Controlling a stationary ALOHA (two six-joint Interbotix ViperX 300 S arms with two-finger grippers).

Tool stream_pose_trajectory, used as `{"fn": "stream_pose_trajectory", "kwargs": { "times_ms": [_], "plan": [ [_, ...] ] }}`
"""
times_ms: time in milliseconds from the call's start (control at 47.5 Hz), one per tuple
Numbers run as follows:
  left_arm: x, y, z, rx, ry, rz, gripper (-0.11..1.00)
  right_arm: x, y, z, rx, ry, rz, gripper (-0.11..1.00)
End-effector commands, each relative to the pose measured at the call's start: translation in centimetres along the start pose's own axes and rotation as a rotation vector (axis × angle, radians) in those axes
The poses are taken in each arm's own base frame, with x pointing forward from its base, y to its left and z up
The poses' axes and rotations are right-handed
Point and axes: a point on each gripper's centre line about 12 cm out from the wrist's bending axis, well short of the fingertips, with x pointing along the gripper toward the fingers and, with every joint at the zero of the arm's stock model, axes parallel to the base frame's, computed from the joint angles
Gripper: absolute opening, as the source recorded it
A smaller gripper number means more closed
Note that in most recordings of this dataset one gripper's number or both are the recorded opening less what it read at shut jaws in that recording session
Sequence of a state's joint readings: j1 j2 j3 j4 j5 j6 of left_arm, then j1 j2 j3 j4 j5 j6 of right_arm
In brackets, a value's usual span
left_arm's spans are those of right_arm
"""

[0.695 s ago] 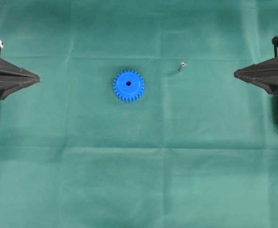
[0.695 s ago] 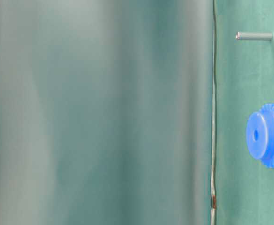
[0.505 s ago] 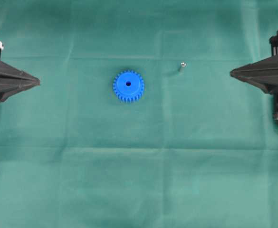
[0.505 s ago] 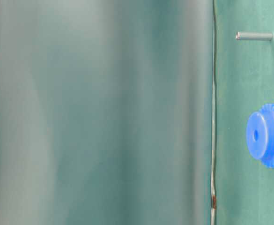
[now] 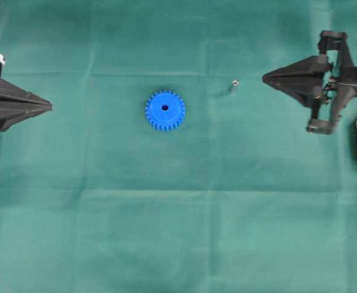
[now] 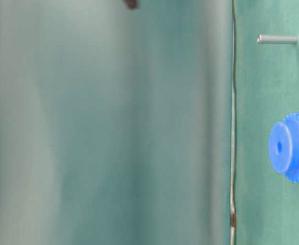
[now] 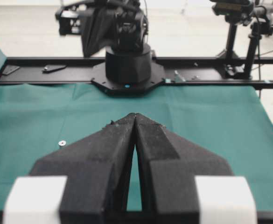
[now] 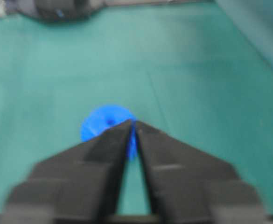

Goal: Insert the shaft placed at a random location into the center hole of the medium gear at another random location.
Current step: 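Move the right gripper left toward the silver shaft and lower it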

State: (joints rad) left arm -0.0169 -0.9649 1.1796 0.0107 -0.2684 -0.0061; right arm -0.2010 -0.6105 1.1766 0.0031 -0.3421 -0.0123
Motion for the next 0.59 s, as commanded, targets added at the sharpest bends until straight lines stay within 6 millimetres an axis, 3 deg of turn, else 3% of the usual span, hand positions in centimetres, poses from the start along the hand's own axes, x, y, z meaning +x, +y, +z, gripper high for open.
{"fn": "stream_pose_trajectory", "kwargs": {
  "times_ms": [0, 105, 189, 421, 568],
  "plan": [
    [0.2, -0.1, 1.1, 0.001, -0.031, -0.004, 0.00, 1.5, -1.1, -0.3, 0.020, 0.025, -0.041, 0.35],
    [0.2, -0.1, 1.0, 0.001, -0.025, -0.005, 0.00, 3.2, -2.2, -2.5, 0.030, 0.091, -0.078, 0.68],
    [0.2, -0.1, 1.0, 0.001, -0.025, -0.005, 0.00, 4.4, -2.4, -4.0, 0.027, 0.116, -0.085, 0.88],
    [0.2, -0.1, 1.0, -0.006, -0.023, -0.004, 0.00, 6.3, -3.5, -7.2, 0.043, 0.182, -0.118, 0.83],
    [0.2, -0.1, 1.0, -0.006, -0.020, -0.004, 0.00, 6.8, -3.8, -8.3, 0.049, 0.192, -0.130, 0.83]
  ]
}}
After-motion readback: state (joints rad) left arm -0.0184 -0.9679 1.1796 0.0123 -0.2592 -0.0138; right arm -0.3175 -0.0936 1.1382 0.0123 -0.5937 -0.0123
